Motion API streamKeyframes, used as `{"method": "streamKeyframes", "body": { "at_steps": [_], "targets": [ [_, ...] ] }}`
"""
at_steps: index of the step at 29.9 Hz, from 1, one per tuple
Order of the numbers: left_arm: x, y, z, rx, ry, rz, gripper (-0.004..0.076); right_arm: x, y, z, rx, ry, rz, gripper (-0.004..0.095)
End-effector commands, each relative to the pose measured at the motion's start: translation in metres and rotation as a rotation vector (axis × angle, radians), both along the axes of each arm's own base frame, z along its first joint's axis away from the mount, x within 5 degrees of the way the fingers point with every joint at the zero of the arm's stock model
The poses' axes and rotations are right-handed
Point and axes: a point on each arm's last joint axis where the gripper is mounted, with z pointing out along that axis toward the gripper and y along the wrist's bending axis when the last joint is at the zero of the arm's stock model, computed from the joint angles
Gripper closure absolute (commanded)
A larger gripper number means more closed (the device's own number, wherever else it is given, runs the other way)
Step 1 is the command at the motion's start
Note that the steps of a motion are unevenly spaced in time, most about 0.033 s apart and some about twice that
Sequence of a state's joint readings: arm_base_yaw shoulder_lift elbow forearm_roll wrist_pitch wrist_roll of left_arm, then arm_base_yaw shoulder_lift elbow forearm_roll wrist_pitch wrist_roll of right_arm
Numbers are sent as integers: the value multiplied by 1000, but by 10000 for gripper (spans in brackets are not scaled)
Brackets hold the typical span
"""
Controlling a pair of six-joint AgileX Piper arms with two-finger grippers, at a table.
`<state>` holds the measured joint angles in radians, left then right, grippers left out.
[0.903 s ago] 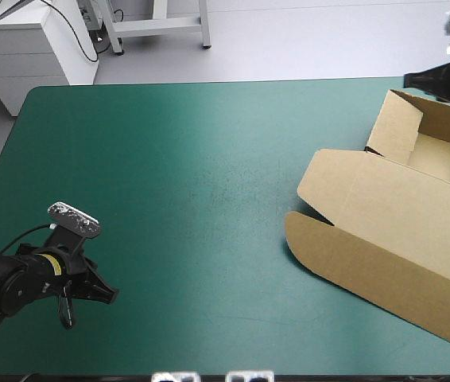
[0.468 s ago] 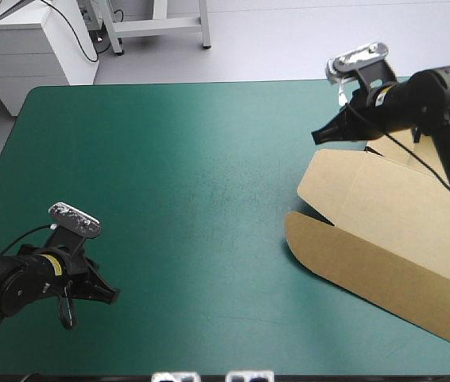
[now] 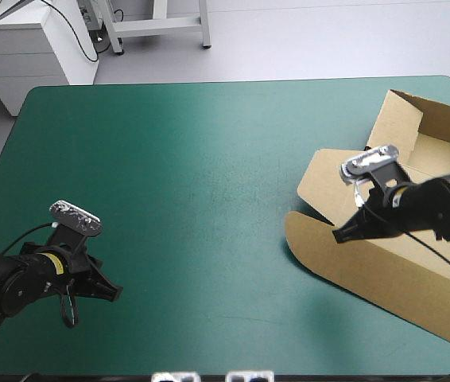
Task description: Fold the box
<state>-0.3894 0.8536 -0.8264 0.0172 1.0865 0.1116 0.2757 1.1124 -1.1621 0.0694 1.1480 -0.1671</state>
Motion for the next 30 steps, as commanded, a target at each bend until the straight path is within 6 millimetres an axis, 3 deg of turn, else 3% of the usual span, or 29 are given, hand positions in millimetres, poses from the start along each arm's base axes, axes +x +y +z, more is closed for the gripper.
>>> {"method": "streamKeyframes", "body": {
  "at_steps": [1, 8, 15, 26, 30],
  "targets": [
    [0, -3, -3, -50, -18, 4, 732, -24, -7, -6, 32, -115, -7, 922],
    [-3, -5, -31, -65, 56, 8, 732, -70, -20, -40, 52, -177, -13, 922],
    [-4, -9, -35, -109, 67, 10, 732, -100, -26, -65, 119, -268, -20, 922],
    [-4, -9, -36, -110, 69, 11, 732, -112, -30, -96, 118, -252, -24, 922],
    [-7, -8, -37, -102, 100, 14, 732, -113, -30, -99, 113, -239, -23, 922]
  ]
}}
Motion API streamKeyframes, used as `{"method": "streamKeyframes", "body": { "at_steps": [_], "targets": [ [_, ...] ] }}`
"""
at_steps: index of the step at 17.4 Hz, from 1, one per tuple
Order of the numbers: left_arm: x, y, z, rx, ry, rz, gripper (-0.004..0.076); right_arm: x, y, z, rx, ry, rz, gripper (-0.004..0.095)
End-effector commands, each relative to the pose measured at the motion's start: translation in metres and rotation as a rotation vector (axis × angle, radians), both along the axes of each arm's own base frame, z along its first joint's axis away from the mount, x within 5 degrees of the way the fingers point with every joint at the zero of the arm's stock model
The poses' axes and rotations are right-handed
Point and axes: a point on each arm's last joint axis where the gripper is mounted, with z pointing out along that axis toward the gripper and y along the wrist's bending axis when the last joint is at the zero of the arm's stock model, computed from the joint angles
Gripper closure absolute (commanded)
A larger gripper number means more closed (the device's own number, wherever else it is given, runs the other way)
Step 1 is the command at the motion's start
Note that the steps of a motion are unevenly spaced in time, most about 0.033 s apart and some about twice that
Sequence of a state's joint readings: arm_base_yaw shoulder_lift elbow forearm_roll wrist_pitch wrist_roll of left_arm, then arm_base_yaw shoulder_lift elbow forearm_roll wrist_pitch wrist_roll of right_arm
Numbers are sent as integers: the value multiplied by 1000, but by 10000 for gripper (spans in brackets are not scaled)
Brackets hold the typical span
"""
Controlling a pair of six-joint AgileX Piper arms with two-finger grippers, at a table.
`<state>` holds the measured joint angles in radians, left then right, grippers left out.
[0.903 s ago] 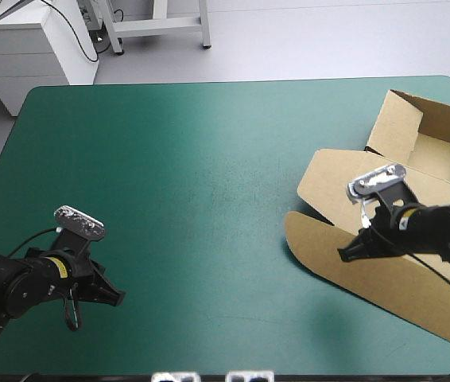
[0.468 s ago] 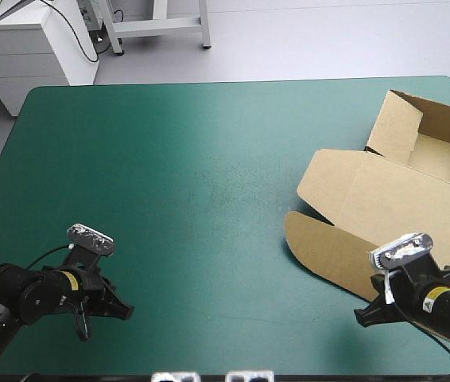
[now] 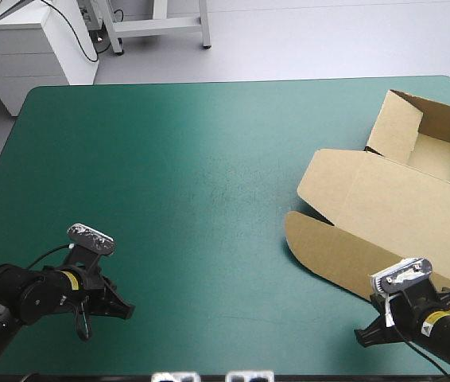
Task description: Fold the box
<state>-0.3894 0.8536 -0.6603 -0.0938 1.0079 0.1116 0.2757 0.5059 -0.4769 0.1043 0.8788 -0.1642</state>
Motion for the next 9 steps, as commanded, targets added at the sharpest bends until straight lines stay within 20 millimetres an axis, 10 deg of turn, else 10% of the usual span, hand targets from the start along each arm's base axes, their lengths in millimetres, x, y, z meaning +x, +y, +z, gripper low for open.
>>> {"method": "streamKeyframes", "body": {
  "at_steps": [1, 9],
  "targets": [
    [-1, -2, 7, -29, 3, 9, 732, 4, 1, 10, 24, -67, -2, 922],
    [-4, -3, 6, -43, 33, 3, 732, 1, 1, 7, 10, -19, 3, 922]
  ]
}}
